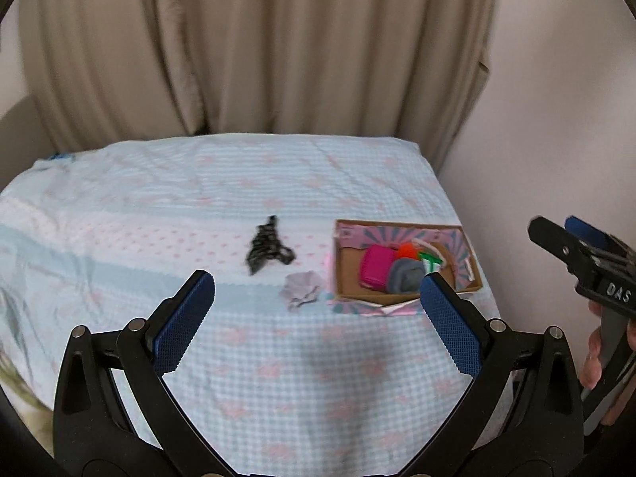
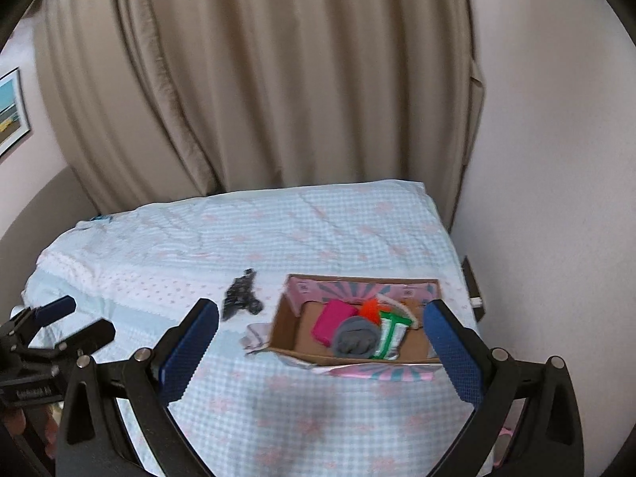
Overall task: Organize soft objects
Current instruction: 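Lift both tools away from the box, then move the right tool toward the grey cloth while the left tool approaches the black scarf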
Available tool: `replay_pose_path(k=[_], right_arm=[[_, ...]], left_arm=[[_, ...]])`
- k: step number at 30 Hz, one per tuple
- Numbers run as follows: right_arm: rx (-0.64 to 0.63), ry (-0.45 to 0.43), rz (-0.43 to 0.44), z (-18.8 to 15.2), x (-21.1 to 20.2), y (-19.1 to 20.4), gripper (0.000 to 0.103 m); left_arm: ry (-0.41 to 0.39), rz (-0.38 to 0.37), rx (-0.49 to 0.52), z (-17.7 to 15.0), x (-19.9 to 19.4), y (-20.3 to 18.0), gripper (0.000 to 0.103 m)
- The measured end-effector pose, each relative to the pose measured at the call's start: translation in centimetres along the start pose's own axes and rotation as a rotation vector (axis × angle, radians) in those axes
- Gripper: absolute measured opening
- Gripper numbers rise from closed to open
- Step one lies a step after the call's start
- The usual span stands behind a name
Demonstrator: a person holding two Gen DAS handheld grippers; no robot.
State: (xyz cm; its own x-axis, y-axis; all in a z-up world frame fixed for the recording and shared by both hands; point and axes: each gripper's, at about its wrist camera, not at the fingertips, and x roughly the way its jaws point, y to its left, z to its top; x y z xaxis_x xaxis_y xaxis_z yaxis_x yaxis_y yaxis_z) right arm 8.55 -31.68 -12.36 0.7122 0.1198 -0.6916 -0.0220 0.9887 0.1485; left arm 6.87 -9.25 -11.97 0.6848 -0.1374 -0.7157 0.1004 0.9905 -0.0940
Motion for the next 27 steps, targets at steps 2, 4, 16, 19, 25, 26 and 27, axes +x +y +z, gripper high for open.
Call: replay_pose_path(k=[2, 4, 16, 19, 25, 26, 27], right_arm=[[-0.008, -0.004, 0.02, -0.5, -0.3, 1.1, 0.103], [-0.011, -0.003, 0.04, -1.0, -0.4, 2.5, 0.103], [0.035, 0.012, 0.006, -2.7, 1.9, 11.1, 0.103], [0.071, 0.013, -0.016, -3.0, 3.0, 13.2, 0.103], [0.151, 0.036, -0.101, -3.6, 6.1, 16.8, 0.103], [0.164, 0.037, -0.114, -3.7, 6.5, 17.0, 0.103], [0.182, 0.039, -0.129, -3.9, 7.2, 17.3, 0.103]], left_arm=[[-0.016, 0.017, -0.021, -0.3, -0.9, 1.8, 0.103], [-0.03, 0.028, -0.044, -0.5, -1.6, 3.3, 0.103], [-0.015, -0.045, -0.024, 1.5, 0.0, 11.9, 0.103], [-0.001, -0.077, 0.019, 2.6, 1.1, 13.8, 0.103], [0.024, -0.145, 0.095, 5.0, 4.7, 17.3, 0.103], [0.036, -0.161, 0.109, 5.5, 5.9, 17.9, 0.103], [0.045, -0.171, 0.119, 5.8, 6.7, 18.2, 0.103]])
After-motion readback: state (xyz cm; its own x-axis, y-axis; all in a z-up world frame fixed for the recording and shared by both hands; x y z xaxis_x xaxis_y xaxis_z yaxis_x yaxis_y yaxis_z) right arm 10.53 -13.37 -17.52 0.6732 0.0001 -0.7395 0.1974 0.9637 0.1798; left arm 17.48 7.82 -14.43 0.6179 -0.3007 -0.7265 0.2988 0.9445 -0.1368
